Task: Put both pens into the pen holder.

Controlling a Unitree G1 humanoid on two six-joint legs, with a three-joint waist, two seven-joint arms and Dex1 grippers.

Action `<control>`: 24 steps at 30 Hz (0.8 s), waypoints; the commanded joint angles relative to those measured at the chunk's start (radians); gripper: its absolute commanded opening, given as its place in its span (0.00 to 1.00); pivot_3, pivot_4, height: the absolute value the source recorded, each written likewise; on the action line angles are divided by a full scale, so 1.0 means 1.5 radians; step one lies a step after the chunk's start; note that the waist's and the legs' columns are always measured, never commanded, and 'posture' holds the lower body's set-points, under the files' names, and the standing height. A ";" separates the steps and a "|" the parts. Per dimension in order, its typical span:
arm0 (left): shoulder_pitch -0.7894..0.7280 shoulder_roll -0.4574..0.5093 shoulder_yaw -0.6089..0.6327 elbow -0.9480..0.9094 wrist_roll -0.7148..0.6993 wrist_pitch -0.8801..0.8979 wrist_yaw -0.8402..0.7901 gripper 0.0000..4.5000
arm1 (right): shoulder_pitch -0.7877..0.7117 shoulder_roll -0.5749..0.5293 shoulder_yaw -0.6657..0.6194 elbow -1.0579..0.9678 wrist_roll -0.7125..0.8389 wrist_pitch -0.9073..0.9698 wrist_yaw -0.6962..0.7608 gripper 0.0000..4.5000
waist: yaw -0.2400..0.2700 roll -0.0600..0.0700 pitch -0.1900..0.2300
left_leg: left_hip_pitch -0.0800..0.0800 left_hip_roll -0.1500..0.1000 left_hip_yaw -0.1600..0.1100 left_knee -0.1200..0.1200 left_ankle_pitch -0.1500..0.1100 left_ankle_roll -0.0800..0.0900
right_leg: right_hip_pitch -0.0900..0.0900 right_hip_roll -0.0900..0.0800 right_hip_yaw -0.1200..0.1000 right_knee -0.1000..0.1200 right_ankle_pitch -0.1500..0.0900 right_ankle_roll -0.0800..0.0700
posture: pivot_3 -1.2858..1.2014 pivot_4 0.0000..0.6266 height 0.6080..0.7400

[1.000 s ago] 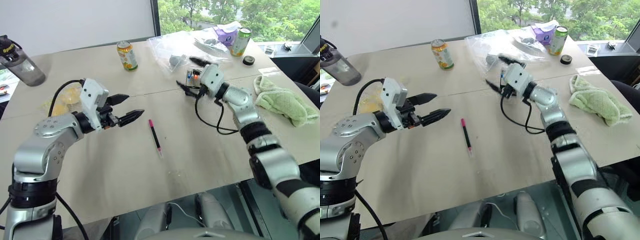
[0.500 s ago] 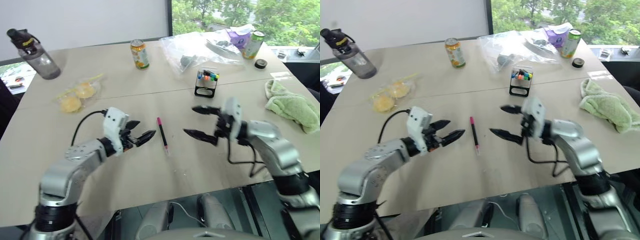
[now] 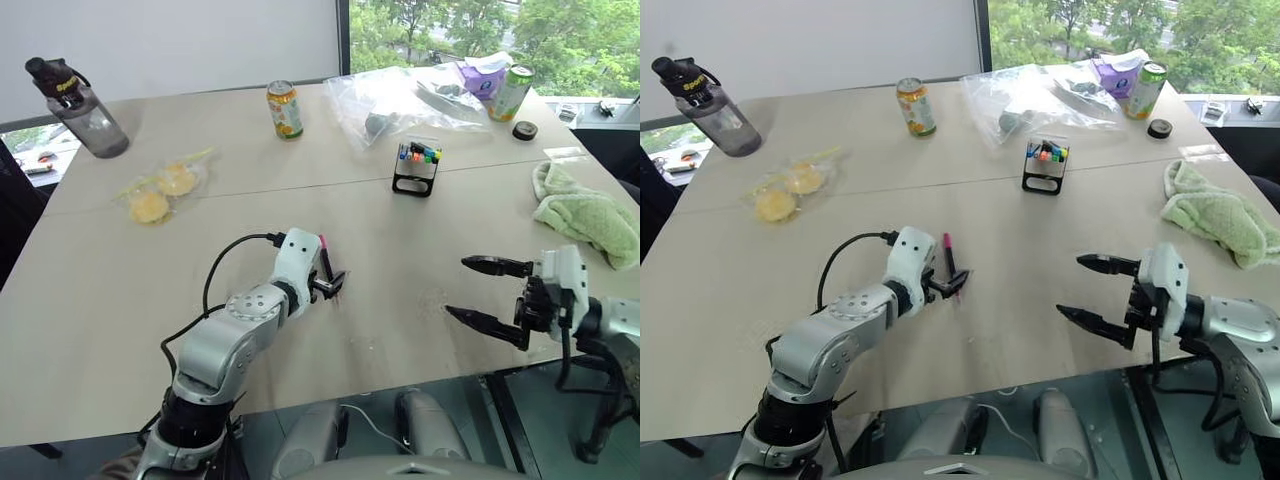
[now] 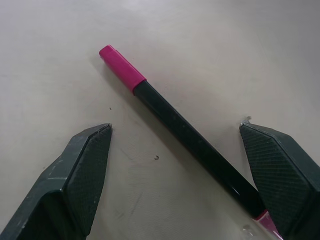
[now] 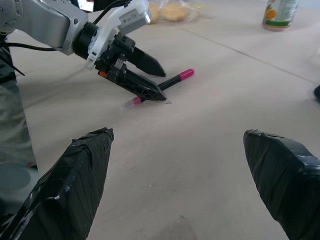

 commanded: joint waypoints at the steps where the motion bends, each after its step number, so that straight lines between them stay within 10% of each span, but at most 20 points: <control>1: 0.010 -0.005 0.015 0.030 0.048 0.057 0.045 0.88 | 0.003 0.003 -0.024 -0.034 0.014 -0.019 -0.012 1.00 | -0.002 0.000 0.000 | 0.004 0.000 0.000 -0.001 0.000 0.000 | 0.004 0.000 0.000 -0.001 0.000 0.000 | 0.52 0.24 0.99; 11: 0.002 -0.023 0.007 0.049 0.095 0.067 0.067 0.00 | -0.014 -0.001 -0.010 -0.033 0.028 -0.001 -0.028 1.00 | -0.009 0.000 0.000 | 0.016 0.005 0.001 -0.001 -0.004 0.002 | 0.017 0.004 0.000 -0.004 -0.002 0.003 | 0.52 0.24 0.99; 24: 0.023 -0.081 0.091 -0.004 -0.056 -0.230 -0.153 0.00 | -0.180 0.161 0.137 -0.048 0.088 0.235 -0.280 1.00 | 0.002 0.000 0.001 | 0.013 0.007 0.001 -0.001 -0.003 -0.002 | 0.014 0.005 0.000 -0.005 0.000 0.000 | 0.52 0.24 0.99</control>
